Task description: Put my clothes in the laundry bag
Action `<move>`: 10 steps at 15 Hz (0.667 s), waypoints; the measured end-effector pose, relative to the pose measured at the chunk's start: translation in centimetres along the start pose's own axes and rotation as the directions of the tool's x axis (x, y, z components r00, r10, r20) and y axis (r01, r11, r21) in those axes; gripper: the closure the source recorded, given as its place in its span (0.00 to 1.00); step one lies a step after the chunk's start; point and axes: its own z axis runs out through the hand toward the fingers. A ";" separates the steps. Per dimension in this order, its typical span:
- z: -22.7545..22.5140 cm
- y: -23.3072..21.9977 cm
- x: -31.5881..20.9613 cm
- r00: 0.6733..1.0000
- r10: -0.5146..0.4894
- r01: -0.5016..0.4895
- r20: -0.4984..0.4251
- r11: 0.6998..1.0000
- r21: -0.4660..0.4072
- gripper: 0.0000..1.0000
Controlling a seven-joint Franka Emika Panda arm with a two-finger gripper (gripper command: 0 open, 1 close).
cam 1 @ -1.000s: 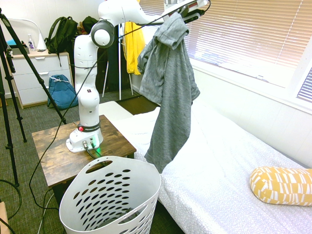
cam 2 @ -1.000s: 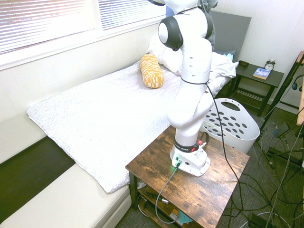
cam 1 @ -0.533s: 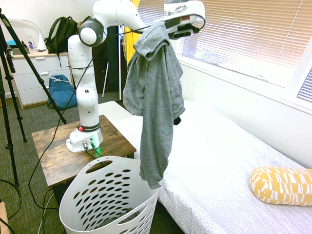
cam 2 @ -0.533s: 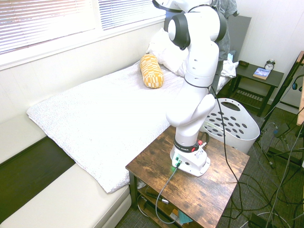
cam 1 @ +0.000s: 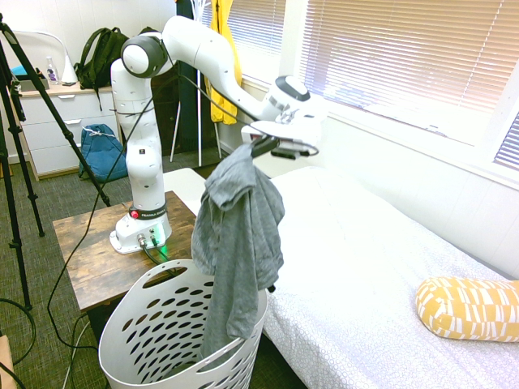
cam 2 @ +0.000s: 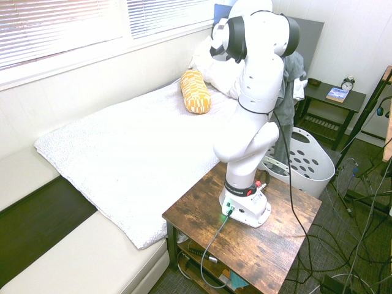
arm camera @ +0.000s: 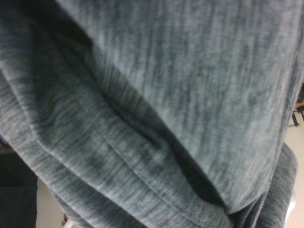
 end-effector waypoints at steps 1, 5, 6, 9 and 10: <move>1.5 -3.2 0.5 1.000 -0.003 0.003 0.007 1.000 -0.006 1.00; 5.4 -12.5 0.3 1.000 0.009 -0.009 -0.004 1.000 -0.012 0.00; 5.9 -13.6 0.4 0.999 0.026 -0.026 -0.019 1.000 0.001 0.00; 7.1 -14.7 1.8 0.997 0.066 -0.064 -0.044 0.997 0.033 0.00; 7.6 -14.8 2.3 0.996 0.076 -0.075 -0.048 0.997 0.029 0.00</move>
